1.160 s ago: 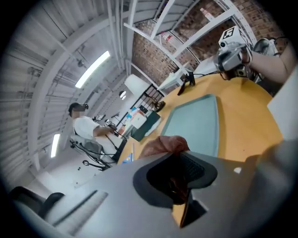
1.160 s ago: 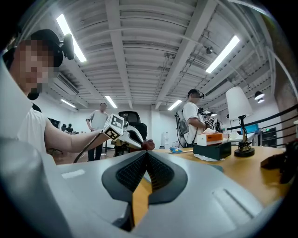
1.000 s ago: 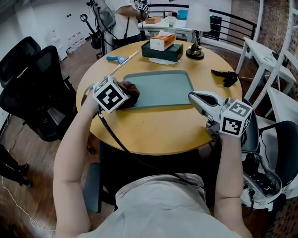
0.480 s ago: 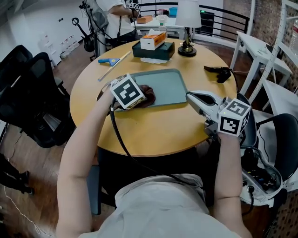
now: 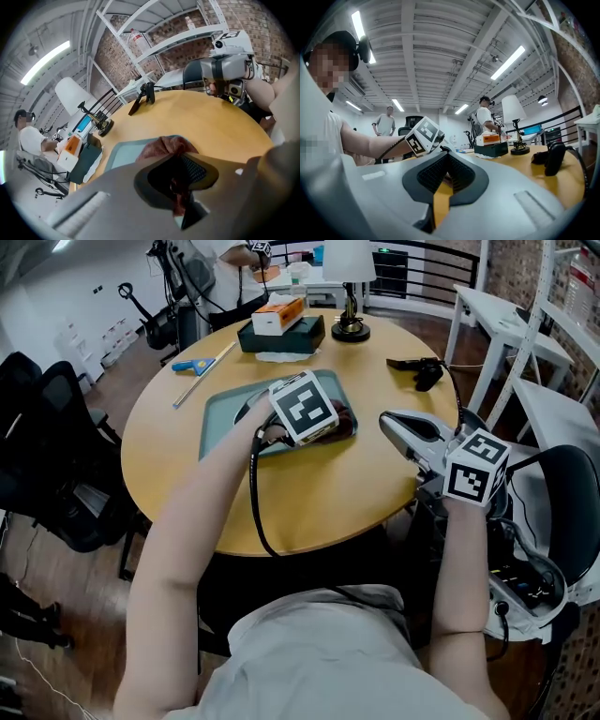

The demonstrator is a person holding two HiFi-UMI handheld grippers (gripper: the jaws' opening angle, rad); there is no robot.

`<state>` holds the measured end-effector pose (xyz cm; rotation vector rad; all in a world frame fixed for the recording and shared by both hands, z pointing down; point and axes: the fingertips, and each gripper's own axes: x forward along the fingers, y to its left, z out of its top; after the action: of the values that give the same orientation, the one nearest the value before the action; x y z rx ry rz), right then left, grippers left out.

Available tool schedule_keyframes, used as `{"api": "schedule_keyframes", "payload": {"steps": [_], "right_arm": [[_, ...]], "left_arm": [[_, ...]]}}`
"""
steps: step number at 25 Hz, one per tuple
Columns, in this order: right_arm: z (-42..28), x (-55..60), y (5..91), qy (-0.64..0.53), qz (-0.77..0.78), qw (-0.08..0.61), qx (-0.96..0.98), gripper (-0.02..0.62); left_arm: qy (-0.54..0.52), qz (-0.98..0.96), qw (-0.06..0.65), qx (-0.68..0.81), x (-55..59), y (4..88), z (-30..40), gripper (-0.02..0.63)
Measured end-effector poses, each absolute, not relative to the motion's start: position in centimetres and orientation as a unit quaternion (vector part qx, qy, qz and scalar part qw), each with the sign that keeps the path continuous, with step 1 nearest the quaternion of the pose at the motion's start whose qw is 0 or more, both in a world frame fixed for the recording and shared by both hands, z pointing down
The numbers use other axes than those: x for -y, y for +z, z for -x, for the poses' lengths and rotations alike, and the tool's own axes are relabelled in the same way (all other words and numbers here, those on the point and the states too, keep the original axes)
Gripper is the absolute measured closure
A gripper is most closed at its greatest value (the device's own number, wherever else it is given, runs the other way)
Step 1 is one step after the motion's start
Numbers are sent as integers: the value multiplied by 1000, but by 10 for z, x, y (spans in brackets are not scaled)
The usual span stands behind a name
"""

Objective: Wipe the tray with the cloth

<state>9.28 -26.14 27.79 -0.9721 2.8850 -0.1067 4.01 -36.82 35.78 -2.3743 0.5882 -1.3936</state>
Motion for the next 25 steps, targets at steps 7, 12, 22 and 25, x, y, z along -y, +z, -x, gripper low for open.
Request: {"api": "schedule_keyframes", "payload": {"steps": [7,12,22,25], "right_arm": [[-97,261,280,-35,321,47,-945,594],[-95,264,283,-37,319,45,-946,594],[-79,267,284,-36,310,32,-950,594],[-69,267,285,-36,301,29,-952,594]], "left_arm": [[-488,819,186,-239,406,356,-55,236],[-488,810,177,-272,428,352,-32,236],[-528,766,158,-331,433,356,89,235],[-536,754,160,-344,426,357,124,235]]}}
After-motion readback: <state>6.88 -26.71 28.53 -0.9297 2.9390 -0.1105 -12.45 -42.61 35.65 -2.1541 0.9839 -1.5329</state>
